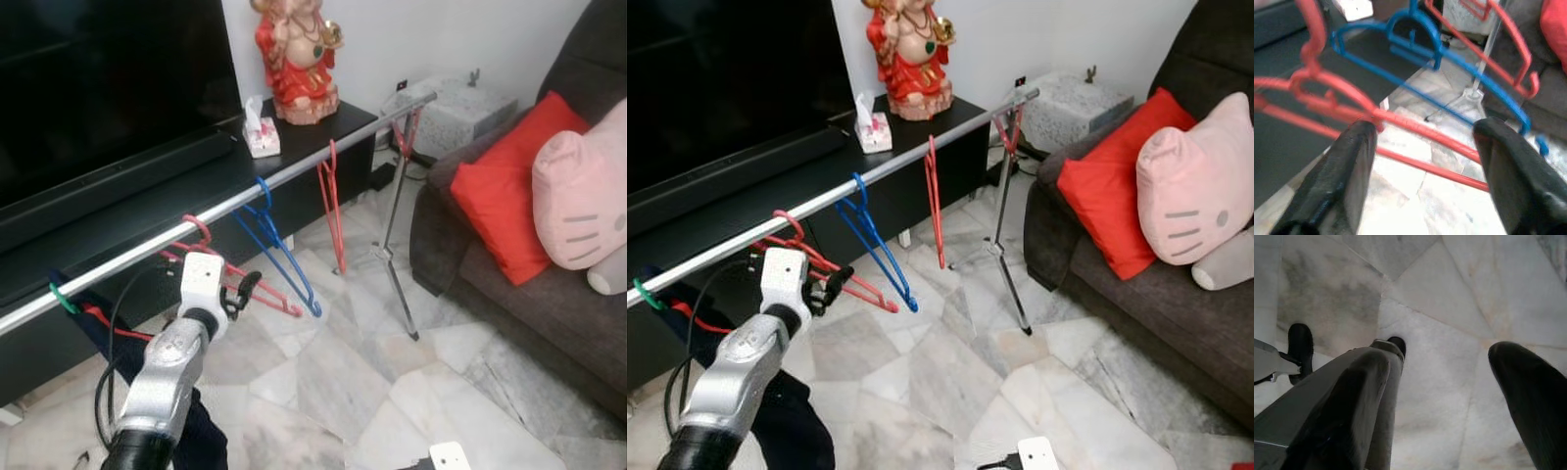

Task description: Hang hanger

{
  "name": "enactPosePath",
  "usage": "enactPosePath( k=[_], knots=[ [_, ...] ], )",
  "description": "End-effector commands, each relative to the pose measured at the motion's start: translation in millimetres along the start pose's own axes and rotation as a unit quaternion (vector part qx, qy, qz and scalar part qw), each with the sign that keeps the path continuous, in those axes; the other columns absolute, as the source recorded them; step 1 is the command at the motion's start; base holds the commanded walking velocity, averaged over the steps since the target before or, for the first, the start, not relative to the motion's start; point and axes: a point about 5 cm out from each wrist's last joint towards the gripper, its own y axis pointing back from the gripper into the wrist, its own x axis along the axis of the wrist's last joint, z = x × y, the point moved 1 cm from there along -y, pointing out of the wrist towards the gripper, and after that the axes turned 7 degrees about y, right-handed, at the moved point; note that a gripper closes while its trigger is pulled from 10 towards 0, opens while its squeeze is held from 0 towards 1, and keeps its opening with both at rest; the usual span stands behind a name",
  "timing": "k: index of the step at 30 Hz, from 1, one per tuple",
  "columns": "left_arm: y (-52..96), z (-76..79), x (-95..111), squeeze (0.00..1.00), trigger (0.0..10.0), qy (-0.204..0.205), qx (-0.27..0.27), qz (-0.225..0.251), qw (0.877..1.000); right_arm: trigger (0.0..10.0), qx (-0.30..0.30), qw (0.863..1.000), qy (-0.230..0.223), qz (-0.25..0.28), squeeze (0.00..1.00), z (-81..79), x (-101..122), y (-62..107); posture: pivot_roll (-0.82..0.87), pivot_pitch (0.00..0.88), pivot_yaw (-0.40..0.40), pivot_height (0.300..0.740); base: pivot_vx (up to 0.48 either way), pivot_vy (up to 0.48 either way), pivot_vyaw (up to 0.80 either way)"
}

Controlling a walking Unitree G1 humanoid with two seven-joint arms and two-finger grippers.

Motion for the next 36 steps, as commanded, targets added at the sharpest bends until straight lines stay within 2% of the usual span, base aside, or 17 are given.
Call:
enactPosePath(
  k=[1, 4, 6, 7, 8, 9, 10, 13, 14, 20, 23, 26, 27, 29, 34, 36],
  knots=[
    [9.0, -16.6, -20, 0.00, 10.0, -0.021, 0.033, -0.028, 0.999, 10.0, 0.007, 1.000, 0.004, -0.008, 0.00, -3.3, -5, 0.5, -0.05, 0.000, 0.030, 0.740, 0.000, 0.000, 0.00],
    [14.7, -29.6, -38, 0.00, 10.0, -0.016, 0.073, -0.051, 0.996, 10.0, 0.007, 1.000, 0.003, -0.008, 0.00, -3.6, -5, 0.6, -0.05, 0.000, 0.033, 0.740, 0.000, 0.000, 0.00],
    [15.8, -32.5, -42, 0.00, 10.0, -0.017, 0.083, -0.055, 0.995, 10.0, 0.008, 1.000, 0.003, -0.008, 0.00, -3.6, -5, 0.6, -0.05, 0.000, 0.033, 0.740, 0.000, 0.000, 0.00],
    [17.9, -34.9, -51, 0.00, 10.0, -0.033, 0.094, -0.069, 0.993, 10.0, 0.007, 1.000, 0.003, -0.008, 0.00, -3.5, -5, 0.6, -0.05, 0.000, 0.032, 0.740, 0.000, 0.000, 0.00],
    [21.8, -35.2, -71, 0.00, 10.0, -0.058, 0.096, -0.099, 0.989, 10.0, 0.007, 1.000, 0.004, -0.008, 0.00, -3.5, -4, 0.5, -0.05, 0.000, 0.032, 0.740, 0.000, 0.000, 0.00],
    [23.0, -34.6, -76, 0.00, 10.0, -0.061, 0.094, -0.106, 0.988, 10.0, 0.007, 1.000, 0.005, -0.008, 0.00, -3.5, -4, 0.5, -0.05, 0.000, 0.032, 0.740, 0.000, 0.000, 0.00],
    [26.5, -34.3, -85, 0.00, 10.0, -0.057, 0.096, -0.124, 0.986, 10.0, 0.006, 1.000, 0.003, -0.007, 0.00, -3.4, -4, 0.4, -0.06, 0.000, 0.036, 0.740, 0.000, 0.000, 0.00],
    [29.0, -34.8, -91, 0.00, 10.0, -0.052, 0.101, -0.136, 0.984, 10.0, 0.005, 1.000, 0.000, -0.007, 0.00, -3.3, -4, 0.5, -0.06, 0.000, 0.036, 0.740, 0.000, 0.000, 0.00],
    [33.6, -34.5, -105, 0.00, 10.0, -0.044, 0.109, -0.157, 0.981, 10.0, 0.004, 1.000, -0.001, -0.006, 0.00, -3.0, -4, 0.5, -0.06, 0.000, 0.031, 0.740, 0.000, 0.000, 0.00],
    [39.2, -31.1, -127, 0.00, 10.0, -0.043, 0.111, -0.193, 0.974, 10.0, 0.004, 1.000, 0.002, -0.007, 0.00, -2.2, -4, 0.4, -0.05, 0.000, 0.026, 0.740, 0.000, 0.000, 0.00],
    [45.0, -27.7, -144, 0.00, 10.0, -0.058, 0.093, -0.225, 0.968, 10.0, 0.004, 1.000, 0.001, -0.006, 0.00, -1.9, -3, 0.3, -0.06, 0.000, 0.026, 0.740, 0.000, 0.000, 0.00],
    [47.8, -24.3, -152, 0.00, 10.0, -0.074, 0.078, -0.242, 0.964, 10.0, 0.004, 1.000, 0.000, -0.005, 0.00, -1.7, -3, 0.3, -0.06, 0.000, 0.027, 0.740, 0.000, 0.000, 0.00],
    [49.0, -24.0, -155, 0.00, 10.0, -0.059, 0.085, -0.246, 0.964, 10.0, 0.004, 1.000, 0.001, -0.005, 0.00, -1.6, -3, 0.3, -0.06, 0.000, 0.026, 0.740, 0.000, 0.000, 0.00],
    [51.5, -26.4, -161, 0.00, 10.0, -0.039, 0.103, -0.258, 0.960, 10.0, 0.004, 1.000, 0.000, -0.005, 0.00, -1.6, -3, 0.3, -0.05, 0.000, 0.025, 0.740, 0.000, 0.000, 0.00],
    [54.8, -35.9, -167, 0.00, 10.0, -0.037, 0.127, -0.281, 0.950, 10.0, 0.003, 1.000, -0.003, -0.005, 0.00, -1.7, -3, 0.3, -0.06, 0.000, 0.027, 0.740, 0.000, 0.000, 0.00],
    [62.0, -38.5, -175, 0.00, 10.0, -0.045, 0.133, -0.303, 0.943, 10.0, 0.002, 1.000, -0.003, -0.005, 0.00, -1.8, -2, 0.2, -0.06, 0.000, 0.028, 0.740, 0.000, 0.000, 0.00]
  ],
)
